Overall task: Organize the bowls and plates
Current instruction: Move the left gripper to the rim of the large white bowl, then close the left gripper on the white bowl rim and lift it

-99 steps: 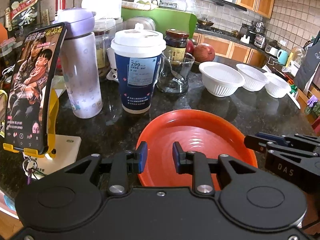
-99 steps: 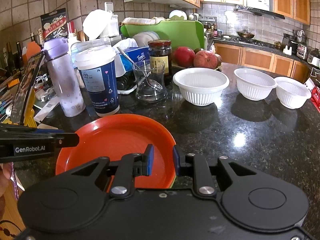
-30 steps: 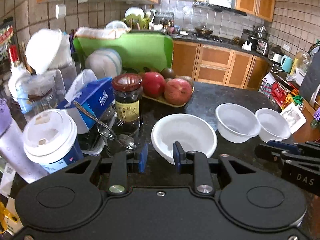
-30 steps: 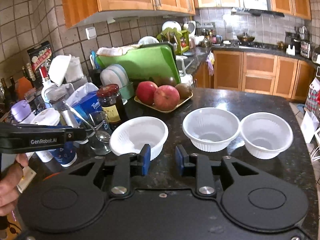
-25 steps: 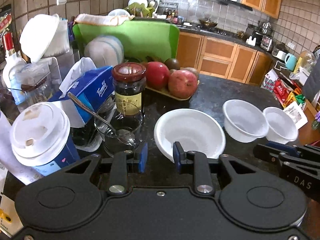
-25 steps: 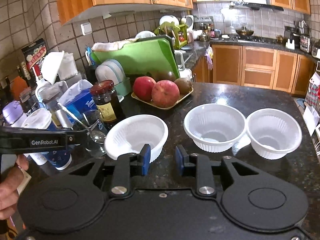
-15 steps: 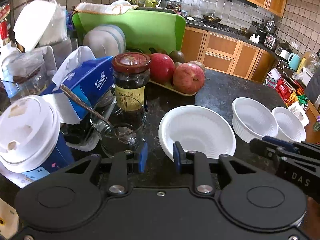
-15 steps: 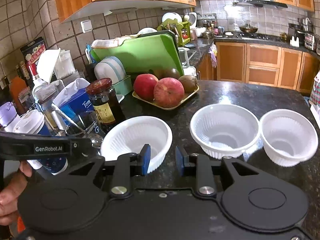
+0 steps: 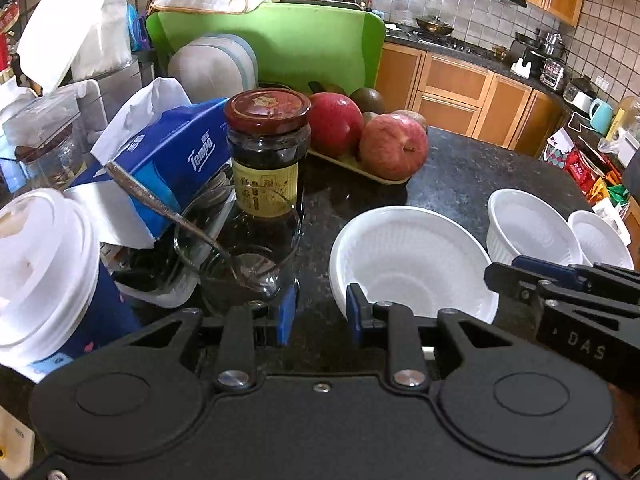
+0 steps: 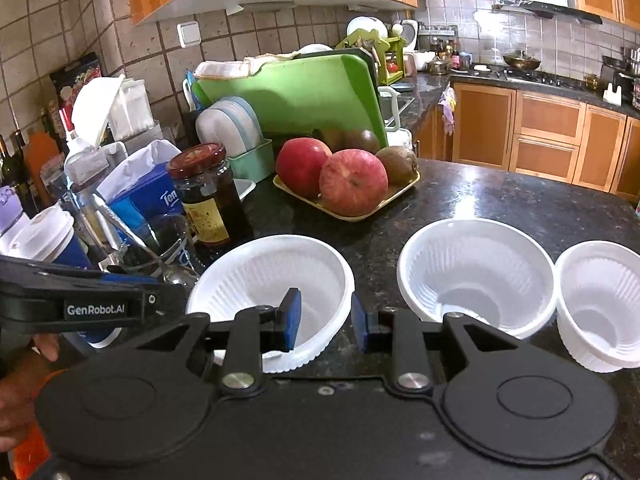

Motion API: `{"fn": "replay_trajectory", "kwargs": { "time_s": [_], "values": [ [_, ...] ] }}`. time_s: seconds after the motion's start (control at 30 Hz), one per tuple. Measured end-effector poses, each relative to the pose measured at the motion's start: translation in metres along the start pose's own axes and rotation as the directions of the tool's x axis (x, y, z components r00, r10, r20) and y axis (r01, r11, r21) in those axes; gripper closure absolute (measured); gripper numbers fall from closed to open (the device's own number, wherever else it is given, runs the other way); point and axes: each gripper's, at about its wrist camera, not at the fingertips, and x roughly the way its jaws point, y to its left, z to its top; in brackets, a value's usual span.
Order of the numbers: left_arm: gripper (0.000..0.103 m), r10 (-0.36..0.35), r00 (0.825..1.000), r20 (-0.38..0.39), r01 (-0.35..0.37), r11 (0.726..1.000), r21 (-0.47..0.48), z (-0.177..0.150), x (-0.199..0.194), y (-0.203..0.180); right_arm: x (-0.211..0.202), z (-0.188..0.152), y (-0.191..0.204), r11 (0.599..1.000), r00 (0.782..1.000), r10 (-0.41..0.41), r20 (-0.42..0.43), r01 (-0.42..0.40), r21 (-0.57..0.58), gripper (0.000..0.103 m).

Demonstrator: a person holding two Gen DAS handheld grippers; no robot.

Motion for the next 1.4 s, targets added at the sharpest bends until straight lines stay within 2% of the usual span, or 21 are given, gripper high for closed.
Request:
{"fn": "replay_trajectory", "kwargs": {
  "time_s": [0.2,0.53,0.87,1.1,1.4],
  "values": [
    [0.067,0.015,1.0,-0.015,-0.015,1.0,0.019,0.003,0.012,-0.002,0.012,0.002,0.0,1.0,1.0,-0.006,-0.019,0.005,-0.015,0.074],
    [0.066,-0.011,0.999,-0.032,0.012,1.0,0.023,0.004,0.018,-0.002,0.027,0.002,0.001,0.999,0.999,-0.025,-0.043,0.024,-0.032,0.074],
    [0.066,-0.006,0.998,-0.07,0.01,0.999,0.052,0.009,0.037,-0.01,0.037,0.0,0.003,0.998,0.998,-0.02,-0.063,0.017,-0.053,0.073],
    [0.067,0.015,0.998,-0.058,-0.01,0.995,0.098,0.008,0.039,-0.019,0.036,-0.002,0.007,0.997,0.998,-0.025,-0.053,0.021,-0.067,0.07],
    [0.067,-0.058,0.996,-0.067,0.063,0.994,0.084,0.003,0.017,-0.023,0.007,-0.012,0.003,0.999,0.998,-0.047,-0.047,0.047,-0.014,0.07]
  ]
}}
